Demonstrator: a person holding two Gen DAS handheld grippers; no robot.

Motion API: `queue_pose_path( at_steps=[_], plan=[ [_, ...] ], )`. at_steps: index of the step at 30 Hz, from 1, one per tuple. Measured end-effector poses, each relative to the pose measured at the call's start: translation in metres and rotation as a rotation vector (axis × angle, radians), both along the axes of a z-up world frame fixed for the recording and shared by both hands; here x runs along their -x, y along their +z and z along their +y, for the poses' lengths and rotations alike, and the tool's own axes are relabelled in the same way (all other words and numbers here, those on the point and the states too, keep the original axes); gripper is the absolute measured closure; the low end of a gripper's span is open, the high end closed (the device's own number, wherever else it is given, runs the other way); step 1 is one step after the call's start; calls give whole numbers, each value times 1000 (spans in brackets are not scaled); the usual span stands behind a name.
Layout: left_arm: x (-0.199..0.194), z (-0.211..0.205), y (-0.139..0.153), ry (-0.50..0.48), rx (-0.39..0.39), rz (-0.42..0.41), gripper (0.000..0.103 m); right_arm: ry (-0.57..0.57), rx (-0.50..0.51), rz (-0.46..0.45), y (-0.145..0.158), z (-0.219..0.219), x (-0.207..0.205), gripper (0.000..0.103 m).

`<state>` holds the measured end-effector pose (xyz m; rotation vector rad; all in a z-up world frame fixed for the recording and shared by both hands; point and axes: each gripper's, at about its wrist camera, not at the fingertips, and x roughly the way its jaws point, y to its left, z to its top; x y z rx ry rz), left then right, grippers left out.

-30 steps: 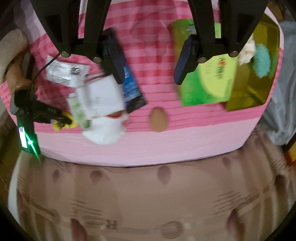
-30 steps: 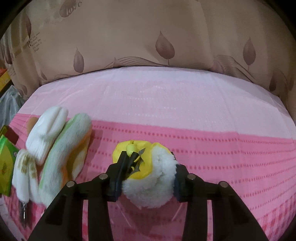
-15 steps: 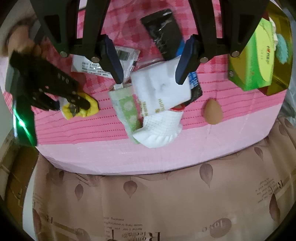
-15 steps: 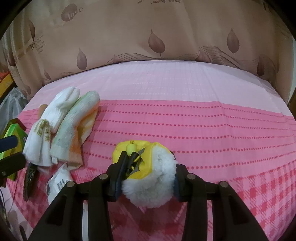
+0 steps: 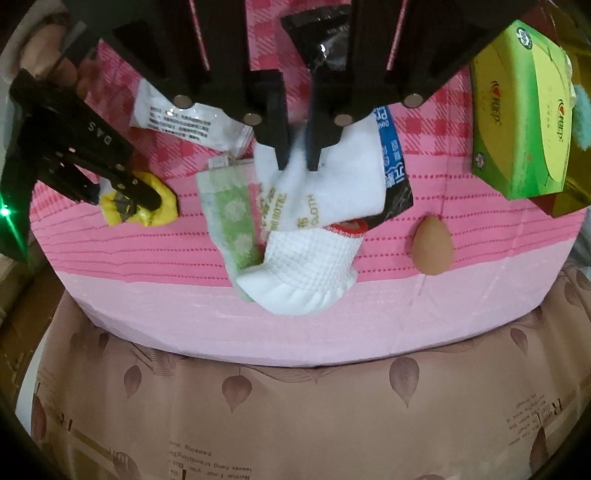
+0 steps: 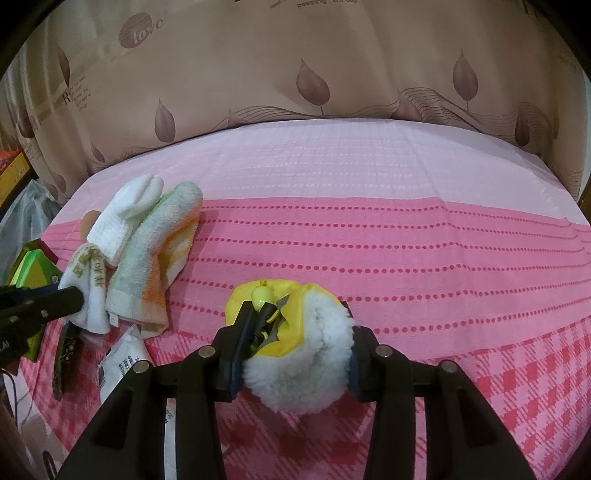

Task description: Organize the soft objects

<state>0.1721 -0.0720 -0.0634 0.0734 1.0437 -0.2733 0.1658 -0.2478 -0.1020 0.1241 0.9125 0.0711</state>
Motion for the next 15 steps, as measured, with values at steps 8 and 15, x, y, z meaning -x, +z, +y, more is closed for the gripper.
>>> queue_pose_path(
  at_steps=[8, 15],
  plan=[
    [20, 7, 15, -10, 11, -35, 96, 0, 1, 0, 0, 1, 0, 63],
    [32, 22, 34, -2, 19, -69, 96, 0, 6, 1, 0, 0, -1, 63]
  ],
)
